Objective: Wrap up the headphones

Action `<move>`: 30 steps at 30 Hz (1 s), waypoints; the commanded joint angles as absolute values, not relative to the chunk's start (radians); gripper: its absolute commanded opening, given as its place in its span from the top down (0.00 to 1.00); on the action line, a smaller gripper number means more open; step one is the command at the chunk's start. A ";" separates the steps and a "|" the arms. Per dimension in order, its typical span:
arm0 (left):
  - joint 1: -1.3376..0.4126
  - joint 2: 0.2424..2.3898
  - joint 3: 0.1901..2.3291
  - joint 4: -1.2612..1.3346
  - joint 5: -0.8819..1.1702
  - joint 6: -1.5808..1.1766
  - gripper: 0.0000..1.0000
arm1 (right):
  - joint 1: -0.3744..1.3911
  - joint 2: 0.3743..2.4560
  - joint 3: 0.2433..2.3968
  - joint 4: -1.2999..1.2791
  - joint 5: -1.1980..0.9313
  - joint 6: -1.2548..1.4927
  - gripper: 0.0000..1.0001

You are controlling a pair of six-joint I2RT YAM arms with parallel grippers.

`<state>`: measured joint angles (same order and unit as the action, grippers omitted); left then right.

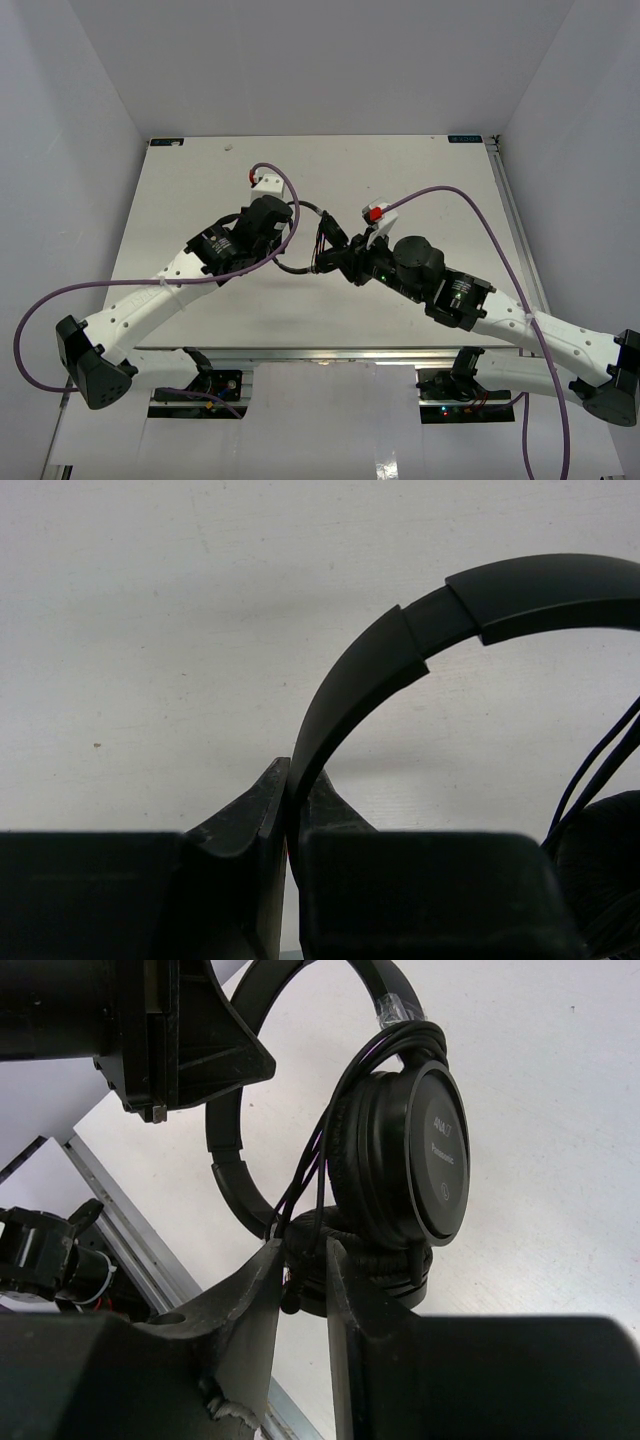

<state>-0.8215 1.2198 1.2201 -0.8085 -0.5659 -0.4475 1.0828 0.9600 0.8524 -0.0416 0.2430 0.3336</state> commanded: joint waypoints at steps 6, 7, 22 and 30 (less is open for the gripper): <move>-0.819 1.206 1.248 -0.782 -0.589 -0.487 1.00 | 1.121 0.988 0.859 0.025 0.256 0.327 0.92; -0.819 1.206 1.248 -0.783 -0.590 -0.489 1.00 | 1.127 0.995 0.861 0.026 0.265 0.326 0.92; -0.818 1.222 1.273 -0.800 -0.577 -0.509 1.00 | 1.267 1.136 0.898 0.087 0.475 0.309 0.92; -0.818 1.213 1.276 -0.807 -0.564 -0.517 1.00 | 1.330 1.169 0.916 0.083 0.632 0.295 0.92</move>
<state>-0.8215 1.2366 1.2236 -0.8680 -0.5658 -0.4721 1.2968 1.1548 0.8710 0.0567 0.5331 0.3064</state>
